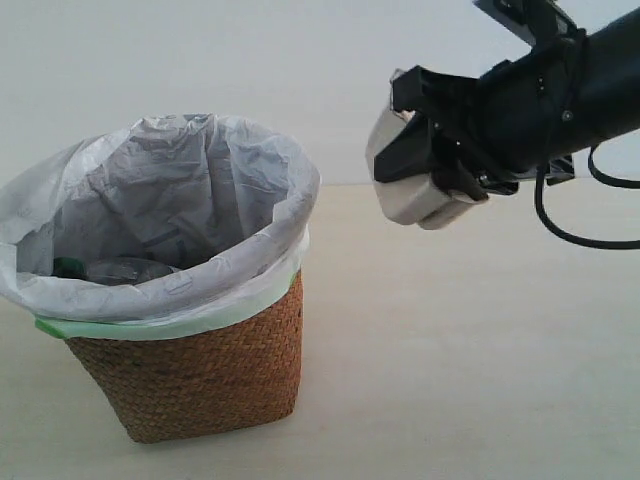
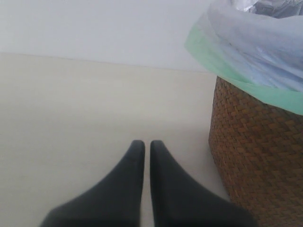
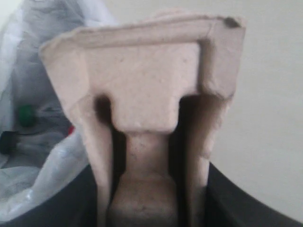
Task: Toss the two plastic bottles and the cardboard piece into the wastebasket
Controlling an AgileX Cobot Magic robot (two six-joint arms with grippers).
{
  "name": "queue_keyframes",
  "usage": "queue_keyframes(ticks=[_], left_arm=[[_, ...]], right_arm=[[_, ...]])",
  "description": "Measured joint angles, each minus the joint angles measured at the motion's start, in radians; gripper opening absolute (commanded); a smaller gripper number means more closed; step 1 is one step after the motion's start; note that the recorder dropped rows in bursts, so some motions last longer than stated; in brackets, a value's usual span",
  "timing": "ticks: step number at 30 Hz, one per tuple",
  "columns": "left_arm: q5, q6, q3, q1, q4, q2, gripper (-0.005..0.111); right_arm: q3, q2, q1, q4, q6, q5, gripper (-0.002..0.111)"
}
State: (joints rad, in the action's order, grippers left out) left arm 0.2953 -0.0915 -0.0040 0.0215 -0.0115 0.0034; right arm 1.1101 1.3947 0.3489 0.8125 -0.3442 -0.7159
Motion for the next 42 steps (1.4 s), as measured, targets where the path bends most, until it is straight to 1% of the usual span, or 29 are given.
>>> queue_keyframes(ticks=[2, 4, 6, 9, 10, 11, 14, 17, 20, 22, 23, 24, 25, 26, 27, 28, 29, 30, 31, 32, 33, 35, 37, 39, 42], left_arm=[[0.000, 0.000, 0.000, 0.000, 0.000, 0.000, 0.004], [0.000, 0.000, 0.000, 0.000, 0.000, 0.000, 0.004], [0.000, 0.000, 0.000, 0.000, 0.000, 0.000, 0.004], [0.000, 0.000, 0.000, 0.000, 0.000, 0.000, 0.004], [0.000, 0.000, 0.000, 0.000, 0.000, 0.000, 0.004], [0.000, 0.000, 0.000, 0.000, 0.000, 0.000, 0.004], [0.000, 0.000, 0.000, 0.000, 0.000, 0.000, 0.004], [0.000, 0.000, 0.000, 0.000, 0.000, 0.000, 0.004], [0.000, 0.000, 0.000, 0.000, 0.000, 0.000, 0.004], [0.000, 0.000, 0.000, 0.000, 0.000, 0.000, 0.004], [0.000, 0.000, 0.000, 0.000, 0.000, 0.000, 0.004], [0.000, 0.000, 0.000, 0.000, 0.000, 0.000, 0.004], [0.000, 0.000, 0.000, 0.000, 0.000, 0.000, 0.004], [0.000, 0.000, 0.000, 0.000, 0.000, 0.000, 0.004], [0.000, 0.000, 0.000, 0.000, 0.000, 0.000, 0.004], [0.000, 0.000, 0.000, 0.000, 0.000, 0.000, 0.004], [0.000, 0.000, 0.000, 0.000, 0.000, 0.000, 0.004], [0.000, 0.000, 0.000, 0.000, 0.000, 0.000, 0.004], [0.000, 0.000, 0.000, 0.000, 0.000, 0.000, 0.004], [0.000, 0.000, 0.000, 0.000, 0.000, 0.000, 0.004], [0.000, 0.000, 0.000, 0.000, 0.000, 0.000, 0.004], [0.000, 0.000, 0.000, 0.000, 0.000, 0.000, 0.004], [0.000, 0.000, 0.000, 0.000, 0.000, 0.000, 0.004], [0.000, 0.000, 0.000, 0.000, 0.000, 0.000, 0.004], [0.000, 0.000, 0.000, 0.000, 0.000, 0.000, 0.004]], right_arm=[[0.000, -0.002, 0.000, 0.027, -0.036, 0.000, 0.016], [0.000, -0.002, 0.000, -0.047, 0.013, 0.013, 0.016], [0.000, -0.002, 0.000, -0.213, 0.133, 0.020, 0.016], [0.000, -0.002, 0.000, -0.636, 0.442, -0.008, 0.016], [-0.002, -0.002, 0.000, -0.758, 0.529, -0.034, 0.016], [-0.002, -0.002, 0.000, -0.933, 0.648, -0.087, 0.016], [-0.005, -0.002, 0.000, -1.259, 0.842, -0.233, 0.016], [-0.005, -0.002, 0.000, -1.425, 0.924, -0.334, 0.016], [-0.005, -0.002, 0.000, -1.453, 0.947, -0.341, 0.016], [-0.005, -0.002, 0.000, -1.393, 0.922, -0.291, 0.017], [-0.005, -0.002, 0.000, -1.325, 0.886, -0.239, 0.019], [-0.003, -0.002, 0.000, -1.248, 0.843, -0.172, 0.025], [0.007, -0.002, 0.000, -1.107, 0.763, -0.105, 0.033], [0.028, 0.000, 0.000, -0.917, 0.642, -0.054, 0.043], [0.059, 0.004, 0.000, -0.681, 0.488, -0.026, 0.054], [0.087, 0.006, 0.000, -0.477, 0.353, -0.021, 0.069], [0.122, 0.006, 0.000, -0.214, 0.185, -0.026, 0.078], [0.152, 0.006, 0.004, 0.036, 0.038, -0.039, 0.080], [0.176, 0.006, 0.017, 0.242, -0.080, -0.048, 0.079], [0.207, 0.006, 0.031, 0.398, -0.162, -0.050, 0.079], [0.239, 0.006, 0.045, 0.501, -0.211, -0.052, 0.079], [0.296, 0.006, 0.057, 0.585, -0.252, -0.052, 0.078], [0.324, 0.006, 0.060, 0.593, -0.250, -0.049, 0.078], [0.331, 0.006, 0.060, 0.527, -0.208, -0.026, 0.078], [0.333, 0.009, 0.047, 0.312, -0.062, -0.006, 0.078]])
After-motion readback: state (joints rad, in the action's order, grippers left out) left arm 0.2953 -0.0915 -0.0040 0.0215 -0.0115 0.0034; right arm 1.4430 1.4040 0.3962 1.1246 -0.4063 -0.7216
